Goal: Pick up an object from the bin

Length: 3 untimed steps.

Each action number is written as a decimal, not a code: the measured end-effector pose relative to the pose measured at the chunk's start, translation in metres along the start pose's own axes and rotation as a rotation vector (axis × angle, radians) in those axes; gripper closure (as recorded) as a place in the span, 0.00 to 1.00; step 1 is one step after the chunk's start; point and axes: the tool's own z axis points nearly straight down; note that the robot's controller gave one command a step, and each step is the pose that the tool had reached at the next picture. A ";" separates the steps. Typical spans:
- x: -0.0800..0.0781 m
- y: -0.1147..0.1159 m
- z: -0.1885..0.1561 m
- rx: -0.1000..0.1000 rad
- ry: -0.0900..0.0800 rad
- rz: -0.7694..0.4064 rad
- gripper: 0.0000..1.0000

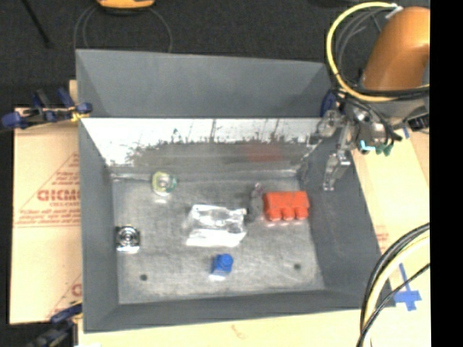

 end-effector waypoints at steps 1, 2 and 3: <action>0.013 0.030 0.148 0.004 -0.016 -0.343 0.00; 0.011 0.030 0.144 0.006 -0.023 -0.344 1.00; 0.026 0.016 0.013 0.006 -0.016 -0.428 1.00</action>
Offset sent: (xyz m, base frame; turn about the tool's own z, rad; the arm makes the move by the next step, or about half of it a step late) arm -0.0168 0.0314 -0.1511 -0.3444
